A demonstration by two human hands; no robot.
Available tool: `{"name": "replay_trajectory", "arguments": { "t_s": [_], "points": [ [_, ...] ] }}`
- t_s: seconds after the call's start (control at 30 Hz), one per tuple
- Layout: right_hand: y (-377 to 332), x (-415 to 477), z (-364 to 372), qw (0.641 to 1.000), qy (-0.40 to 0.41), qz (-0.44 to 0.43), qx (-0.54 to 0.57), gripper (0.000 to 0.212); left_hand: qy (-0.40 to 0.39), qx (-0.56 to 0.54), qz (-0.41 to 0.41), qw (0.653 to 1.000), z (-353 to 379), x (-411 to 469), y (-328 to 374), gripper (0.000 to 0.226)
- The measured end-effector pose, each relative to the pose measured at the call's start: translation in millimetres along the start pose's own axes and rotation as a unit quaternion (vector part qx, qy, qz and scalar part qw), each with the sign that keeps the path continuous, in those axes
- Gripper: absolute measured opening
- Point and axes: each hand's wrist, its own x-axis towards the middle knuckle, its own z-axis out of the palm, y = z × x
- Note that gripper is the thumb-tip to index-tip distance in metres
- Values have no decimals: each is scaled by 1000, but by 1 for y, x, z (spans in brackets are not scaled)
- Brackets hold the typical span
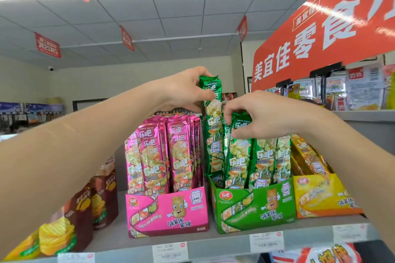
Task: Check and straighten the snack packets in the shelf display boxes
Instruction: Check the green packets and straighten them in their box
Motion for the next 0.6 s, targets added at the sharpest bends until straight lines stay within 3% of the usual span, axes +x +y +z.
{"name": "replay_trajectory", "arguments": {
  "t_s": [0.13, 0.23, 0.37, 0.47, 0.53, 0.6],
  "points": [
    [-4, 7, 8, 994, 45, 14, -98, 32, 71, 216, -9, 974, 11, 0, 4, 40],
    [-5, 11, 14, 987, 55, 9, -154, 37, 89, 249, -16, 964, 21, 1, 3, 47],
    [-2, 11, 14, 994, 44, 5, -95, 35, 20, 143, -23, 989, 15, 0, 10, 50],
    [-1, 6, 9, 999, 22, 6, -35, 37, -88, 81, -7, 993, 15, -7, 3, 42],
    [-1, 4, 7, 1000, 19, 12, -17, 37, -114, 147, 21, 982, 23, -9, -9, 39],
    [-1, 2, 9, 999, 27, 20, -20, 39, -84, 296, 68, 949, 31, -8, -18, 46]
  ]
}}
